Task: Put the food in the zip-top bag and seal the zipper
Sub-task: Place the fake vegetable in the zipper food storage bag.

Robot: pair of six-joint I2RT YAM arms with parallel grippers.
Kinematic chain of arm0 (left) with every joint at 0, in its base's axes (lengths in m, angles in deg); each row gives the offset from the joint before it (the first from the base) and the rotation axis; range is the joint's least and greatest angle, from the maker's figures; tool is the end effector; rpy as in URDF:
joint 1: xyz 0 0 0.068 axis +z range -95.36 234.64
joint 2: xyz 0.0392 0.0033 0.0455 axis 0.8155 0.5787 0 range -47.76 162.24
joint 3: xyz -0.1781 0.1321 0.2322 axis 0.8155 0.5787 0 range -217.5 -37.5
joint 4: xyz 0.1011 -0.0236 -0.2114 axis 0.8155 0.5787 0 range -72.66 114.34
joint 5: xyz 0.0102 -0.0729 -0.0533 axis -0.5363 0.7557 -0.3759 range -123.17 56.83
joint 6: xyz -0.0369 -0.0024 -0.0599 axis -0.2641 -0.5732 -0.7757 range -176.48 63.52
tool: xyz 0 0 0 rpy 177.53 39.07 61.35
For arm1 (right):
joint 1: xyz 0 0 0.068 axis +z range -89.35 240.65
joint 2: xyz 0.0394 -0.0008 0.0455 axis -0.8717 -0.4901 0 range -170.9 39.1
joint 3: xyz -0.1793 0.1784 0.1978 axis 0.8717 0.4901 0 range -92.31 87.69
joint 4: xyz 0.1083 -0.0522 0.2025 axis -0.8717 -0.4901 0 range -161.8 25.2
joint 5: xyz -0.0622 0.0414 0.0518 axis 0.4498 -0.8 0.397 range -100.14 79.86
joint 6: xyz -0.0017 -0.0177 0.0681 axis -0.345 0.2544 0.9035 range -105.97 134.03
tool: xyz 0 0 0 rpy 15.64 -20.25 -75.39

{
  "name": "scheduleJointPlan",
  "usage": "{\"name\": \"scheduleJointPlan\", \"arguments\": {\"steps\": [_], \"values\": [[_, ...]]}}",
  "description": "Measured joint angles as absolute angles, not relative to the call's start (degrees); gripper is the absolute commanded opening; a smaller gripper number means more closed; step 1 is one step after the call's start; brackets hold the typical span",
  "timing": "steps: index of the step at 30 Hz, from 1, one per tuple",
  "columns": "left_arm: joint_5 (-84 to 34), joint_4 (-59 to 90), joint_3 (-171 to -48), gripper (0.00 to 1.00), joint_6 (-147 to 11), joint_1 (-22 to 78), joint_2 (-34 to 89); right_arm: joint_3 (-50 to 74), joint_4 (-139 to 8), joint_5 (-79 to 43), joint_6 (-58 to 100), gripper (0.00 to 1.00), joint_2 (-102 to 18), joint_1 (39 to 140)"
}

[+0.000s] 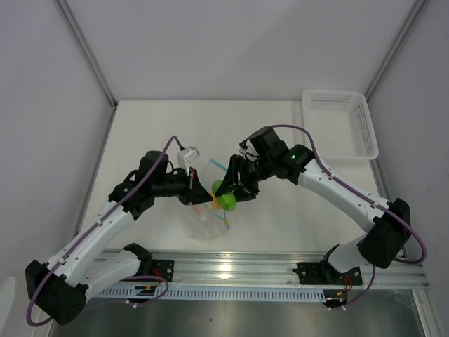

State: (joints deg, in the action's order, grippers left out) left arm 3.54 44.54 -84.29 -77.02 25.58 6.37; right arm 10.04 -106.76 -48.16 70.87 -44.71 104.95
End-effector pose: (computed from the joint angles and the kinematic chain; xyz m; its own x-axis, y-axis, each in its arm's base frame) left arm 0.1216 -0.1069 0.3314 -0.7517 0.0959 -0.6525 0.5938 0.5289 -0.6063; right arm 0.1815 0.2267 0.3729 -0.9984 -0.0527 0.0187 -0.0158 0.5865 0.8098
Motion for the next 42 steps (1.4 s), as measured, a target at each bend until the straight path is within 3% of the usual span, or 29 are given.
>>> {"name": "scheduleJointPlan", "arguments": {"steps": [27,42], "values": [[4.76,44.93,-83.02,0.0,-80.54,25.19,0.86,4.36,-110.82,-40.09,61.53,0.0,-53.61,106.45],[4.5,44.82,-83.04,0.01,-83.51,24.77,1.74,3.97,-107.28,-25.08,59.17,0.0,-54.24,110.1]]}}
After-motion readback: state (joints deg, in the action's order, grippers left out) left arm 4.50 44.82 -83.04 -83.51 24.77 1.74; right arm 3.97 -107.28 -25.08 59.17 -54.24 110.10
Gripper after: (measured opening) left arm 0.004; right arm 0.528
